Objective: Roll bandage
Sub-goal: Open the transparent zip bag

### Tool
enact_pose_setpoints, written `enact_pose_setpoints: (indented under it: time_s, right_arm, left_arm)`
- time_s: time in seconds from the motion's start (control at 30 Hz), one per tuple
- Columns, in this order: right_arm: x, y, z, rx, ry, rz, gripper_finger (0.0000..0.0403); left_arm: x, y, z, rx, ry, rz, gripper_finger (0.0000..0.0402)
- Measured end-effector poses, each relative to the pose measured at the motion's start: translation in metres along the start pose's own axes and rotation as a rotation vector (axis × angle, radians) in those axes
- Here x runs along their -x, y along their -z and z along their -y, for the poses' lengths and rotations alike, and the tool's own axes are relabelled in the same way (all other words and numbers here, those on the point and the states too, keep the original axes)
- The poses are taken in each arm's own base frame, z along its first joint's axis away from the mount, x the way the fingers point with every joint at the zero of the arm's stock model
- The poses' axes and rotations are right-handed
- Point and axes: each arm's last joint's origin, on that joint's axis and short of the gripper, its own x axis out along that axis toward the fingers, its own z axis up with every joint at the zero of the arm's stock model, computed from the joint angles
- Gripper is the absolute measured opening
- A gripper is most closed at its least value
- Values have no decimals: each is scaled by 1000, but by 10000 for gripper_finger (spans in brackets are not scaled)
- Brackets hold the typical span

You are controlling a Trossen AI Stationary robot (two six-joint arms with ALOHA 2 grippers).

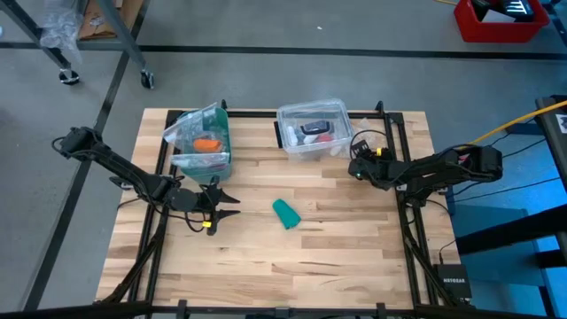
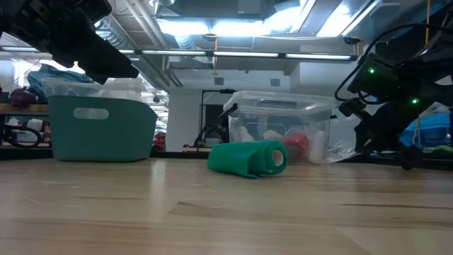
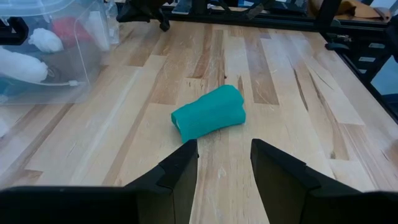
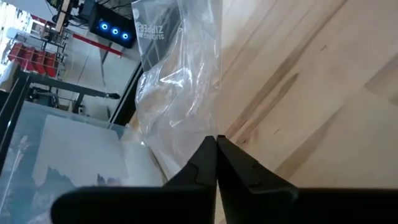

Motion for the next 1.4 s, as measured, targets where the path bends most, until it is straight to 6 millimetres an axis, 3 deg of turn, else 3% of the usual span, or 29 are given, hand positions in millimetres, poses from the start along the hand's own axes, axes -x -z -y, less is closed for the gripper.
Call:
enact_pose_setpoints:
  time_s: [0.27,0.5,0.8,1.17,1.4]
  right_arm:
    - [3,4,-1,41,-16,-46,7]
    - [24,23,0,118,-113,-201,3]
    - [37,28,9,115,-150,-205,5]
    - [38,29,9,192,-139,-239,39]
    - [38,30,9,188,-142,-241,81]
  left_arm:
    - [0,0,0,11,0,0,141]
    - [0,0,0,15,0,0,141]
    - [0,0,0,1,0,0,141]
    - [0,0,0,-5,0,0,141]
    - [0,0,0,-3,1,0,141]
